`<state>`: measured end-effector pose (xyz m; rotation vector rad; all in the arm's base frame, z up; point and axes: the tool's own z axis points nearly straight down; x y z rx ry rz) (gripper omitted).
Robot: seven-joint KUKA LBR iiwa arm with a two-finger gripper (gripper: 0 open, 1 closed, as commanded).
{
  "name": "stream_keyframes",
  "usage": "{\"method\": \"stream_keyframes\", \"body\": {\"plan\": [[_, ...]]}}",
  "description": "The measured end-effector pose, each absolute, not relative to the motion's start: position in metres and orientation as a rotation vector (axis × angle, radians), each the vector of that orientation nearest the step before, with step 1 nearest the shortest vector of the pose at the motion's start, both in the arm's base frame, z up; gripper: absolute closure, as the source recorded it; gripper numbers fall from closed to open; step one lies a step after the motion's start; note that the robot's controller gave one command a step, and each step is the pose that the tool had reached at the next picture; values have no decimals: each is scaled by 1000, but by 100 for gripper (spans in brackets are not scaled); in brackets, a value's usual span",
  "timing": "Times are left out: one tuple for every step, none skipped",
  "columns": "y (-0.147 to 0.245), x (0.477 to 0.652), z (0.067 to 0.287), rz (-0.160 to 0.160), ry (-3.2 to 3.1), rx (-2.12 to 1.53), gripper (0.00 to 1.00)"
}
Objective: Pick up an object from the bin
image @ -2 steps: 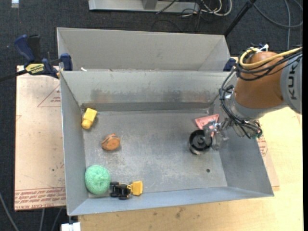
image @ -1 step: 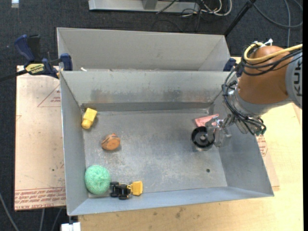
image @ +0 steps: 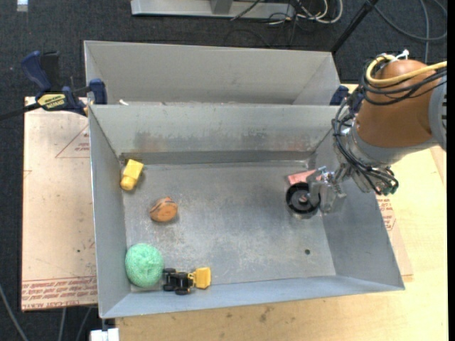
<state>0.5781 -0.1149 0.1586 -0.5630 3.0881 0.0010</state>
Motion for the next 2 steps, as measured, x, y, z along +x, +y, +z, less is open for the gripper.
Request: {"method": "stream_keyframes", "body": {"plan": [[-115, 579, 174, -1, 3086, -562, 100], [-115, 579, 185, -2, 3085, -562, 100]]}}
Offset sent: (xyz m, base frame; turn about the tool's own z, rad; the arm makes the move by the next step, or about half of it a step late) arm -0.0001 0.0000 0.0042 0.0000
